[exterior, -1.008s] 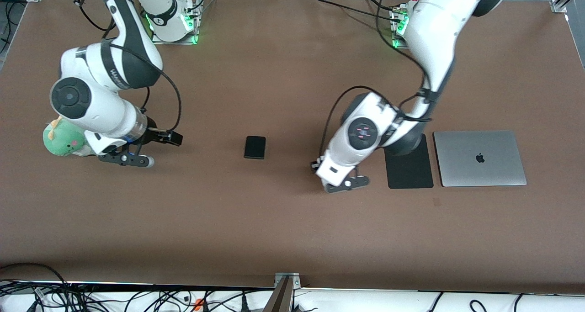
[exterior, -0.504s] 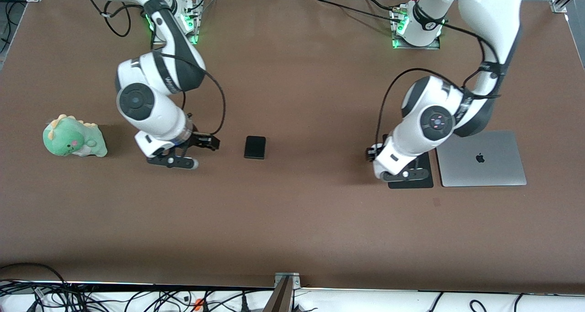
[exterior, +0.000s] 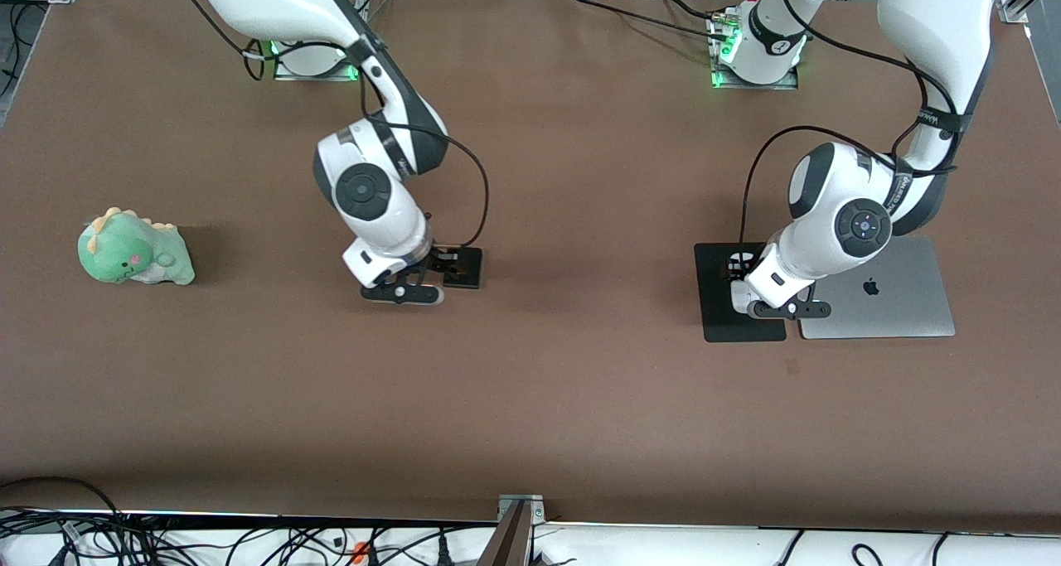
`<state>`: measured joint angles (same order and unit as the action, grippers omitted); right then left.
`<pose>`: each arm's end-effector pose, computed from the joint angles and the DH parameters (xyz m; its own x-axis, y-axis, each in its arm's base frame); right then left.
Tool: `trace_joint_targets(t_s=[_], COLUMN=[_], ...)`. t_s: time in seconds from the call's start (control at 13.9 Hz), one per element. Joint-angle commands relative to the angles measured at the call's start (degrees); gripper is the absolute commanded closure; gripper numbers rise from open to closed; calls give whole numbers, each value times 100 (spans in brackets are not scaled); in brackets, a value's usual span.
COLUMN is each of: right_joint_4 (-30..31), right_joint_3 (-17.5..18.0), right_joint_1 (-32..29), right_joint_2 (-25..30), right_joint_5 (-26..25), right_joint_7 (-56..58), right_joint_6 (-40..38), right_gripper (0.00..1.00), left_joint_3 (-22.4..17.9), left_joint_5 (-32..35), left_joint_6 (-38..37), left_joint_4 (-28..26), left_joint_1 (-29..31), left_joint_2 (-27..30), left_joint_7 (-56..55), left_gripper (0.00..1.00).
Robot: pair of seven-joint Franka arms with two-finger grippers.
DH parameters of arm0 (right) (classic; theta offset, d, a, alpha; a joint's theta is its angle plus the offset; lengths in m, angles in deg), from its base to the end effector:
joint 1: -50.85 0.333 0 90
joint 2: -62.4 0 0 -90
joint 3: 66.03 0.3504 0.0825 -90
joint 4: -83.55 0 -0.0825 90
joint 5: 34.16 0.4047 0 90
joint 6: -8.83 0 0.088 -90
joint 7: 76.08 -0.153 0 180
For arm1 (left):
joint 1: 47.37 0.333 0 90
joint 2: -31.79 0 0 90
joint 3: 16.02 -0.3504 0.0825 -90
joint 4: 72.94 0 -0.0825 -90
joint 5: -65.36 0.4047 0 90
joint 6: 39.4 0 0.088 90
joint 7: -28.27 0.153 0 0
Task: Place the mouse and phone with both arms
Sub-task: 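Lift the mouse with the left gripper while the right gripper reaches the phone, then lower the white mouse onto the black mouse pad with the left gripper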
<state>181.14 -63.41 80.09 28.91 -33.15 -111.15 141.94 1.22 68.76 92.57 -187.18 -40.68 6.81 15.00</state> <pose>0.6081 0.3758 0.2266 0.9971 -0.0760 0.0069 -0.0755 -0.9958 -0.0519 0.6103 -0.1091 0.2117 0.9924 0.0215 -0.1208 0.0288 -0.9978 0.0596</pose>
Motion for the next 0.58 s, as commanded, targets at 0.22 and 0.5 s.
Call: trace_joint_targets(t_s=[0.22,0.5], right_joint_4=[-3,58], right_joint_3=[-86,-122], right_joint_1=[371,416], right_joint_2=[-597,-729], right_joint_5=[-66,-110], right_joint_7=[-457,-457], right_joint_6=[857,919], right_gripper=[0,0], left_joint_3=[61,0], left_joint_5=[135,144], left_joint_6=[382,575], left_joint_4=[-133,-72], left_joint_1=[219,236], left_joint_2=[-428,-631], left_joint_7=[175,184], left_gripper=[31,6])
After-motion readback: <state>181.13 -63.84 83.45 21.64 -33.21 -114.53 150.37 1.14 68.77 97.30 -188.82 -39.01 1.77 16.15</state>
